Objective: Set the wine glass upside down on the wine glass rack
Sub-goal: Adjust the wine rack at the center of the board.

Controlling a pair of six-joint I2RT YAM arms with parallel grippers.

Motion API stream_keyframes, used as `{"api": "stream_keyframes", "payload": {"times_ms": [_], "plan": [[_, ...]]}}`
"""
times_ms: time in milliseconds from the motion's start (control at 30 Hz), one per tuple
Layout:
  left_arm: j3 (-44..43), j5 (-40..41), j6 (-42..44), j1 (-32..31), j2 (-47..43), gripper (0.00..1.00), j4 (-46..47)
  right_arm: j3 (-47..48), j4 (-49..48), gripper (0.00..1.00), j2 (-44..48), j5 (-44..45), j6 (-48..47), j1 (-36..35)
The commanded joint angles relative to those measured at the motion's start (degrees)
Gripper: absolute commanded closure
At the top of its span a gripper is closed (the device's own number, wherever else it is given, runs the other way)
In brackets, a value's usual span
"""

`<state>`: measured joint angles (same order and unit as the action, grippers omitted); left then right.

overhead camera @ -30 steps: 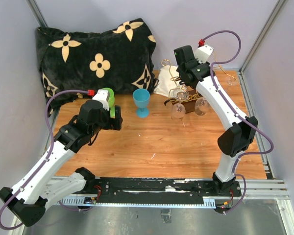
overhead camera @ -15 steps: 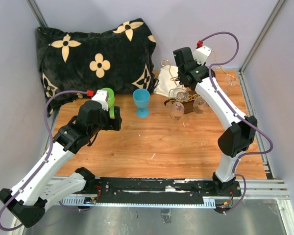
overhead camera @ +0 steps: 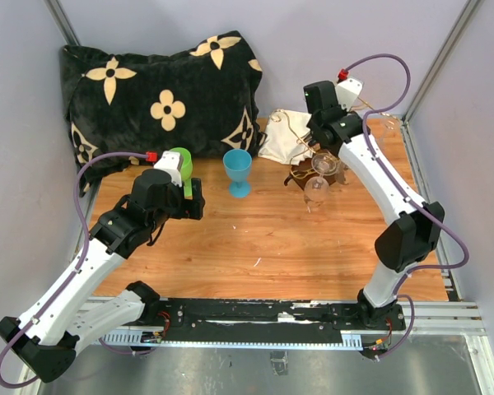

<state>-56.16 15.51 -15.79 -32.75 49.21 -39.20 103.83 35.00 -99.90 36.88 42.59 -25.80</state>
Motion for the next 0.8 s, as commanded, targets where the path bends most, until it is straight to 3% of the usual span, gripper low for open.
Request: {"api": "stream_keyframes", "payload": {"times_ms": [0, 367, 767], "plan": [[0.5, 0.5, -0.5, 0.0, -0.7, 0.00, 0.1, -2.1, -0.2, 0.78, 3.1, -0.9, -7.5, 1.9], [0.4, 0.0, -0.5, 0.0, -0.1, 0.00, 0.3, -8.3, -3.5, 0.86, 9.0, -10.6, -22.1, 5.0], [0.4, -0.6, -0.4, 0.0, 0.6, 0.00, 0.7, -10.7, -1.9, 0.86, 12.7, -20.2, -33.5, 8.0]]}}
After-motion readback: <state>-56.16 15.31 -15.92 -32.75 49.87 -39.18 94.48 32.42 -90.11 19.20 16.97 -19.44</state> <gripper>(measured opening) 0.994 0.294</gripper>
